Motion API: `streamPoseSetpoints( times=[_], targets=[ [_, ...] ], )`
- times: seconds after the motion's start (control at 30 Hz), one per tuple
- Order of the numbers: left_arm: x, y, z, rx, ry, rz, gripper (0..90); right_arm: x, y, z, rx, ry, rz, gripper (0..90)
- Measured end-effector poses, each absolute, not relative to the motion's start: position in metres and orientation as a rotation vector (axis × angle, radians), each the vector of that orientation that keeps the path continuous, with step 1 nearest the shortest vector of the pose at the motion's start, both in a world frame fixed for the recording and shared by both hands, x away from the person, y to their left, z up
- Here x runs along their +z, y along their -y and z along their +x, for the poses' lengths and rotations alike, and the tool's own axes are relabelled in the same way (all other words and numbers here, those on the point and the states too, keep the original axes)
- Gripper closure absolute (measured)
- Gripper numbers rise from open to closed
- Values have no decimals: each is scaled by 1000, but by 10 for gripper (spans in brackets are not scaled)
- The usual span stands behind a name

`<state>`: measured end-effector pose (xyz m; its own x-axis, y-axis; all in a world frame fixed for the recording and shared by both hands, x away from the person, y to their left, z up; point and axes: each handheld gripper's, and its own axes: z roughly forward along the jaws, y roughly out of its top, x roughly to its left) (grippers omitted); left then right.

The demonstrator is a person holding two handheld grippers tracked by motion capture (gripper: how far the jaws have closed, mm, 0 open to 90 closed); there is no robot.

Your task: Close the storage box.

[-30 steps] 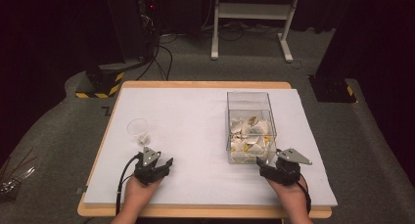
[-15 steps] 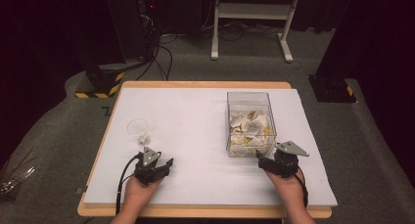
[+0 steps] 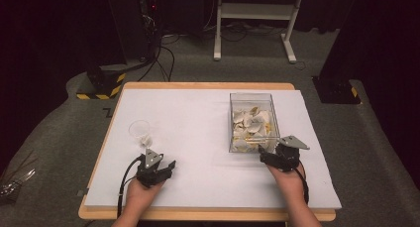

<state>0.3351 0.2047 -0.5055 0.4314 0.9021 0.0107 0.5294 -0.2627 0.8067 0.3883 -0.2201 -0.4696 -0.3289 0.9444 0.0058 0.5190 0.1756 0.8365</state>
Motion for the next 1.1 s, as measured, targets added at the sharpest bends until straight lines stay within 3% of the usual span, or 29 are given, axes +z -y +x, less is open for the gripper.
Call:
streamPoseSetpoints(
  times=[0.77,1.1],
  targets=[
    [-506,-204,336,624,-1209,1933,437,-472,214,411,1034,-1863,1401,148],
    [-506,-204,336,616,-1206,1943,437,-471,218,398,1033,-1872,1380,199]
  ],
)
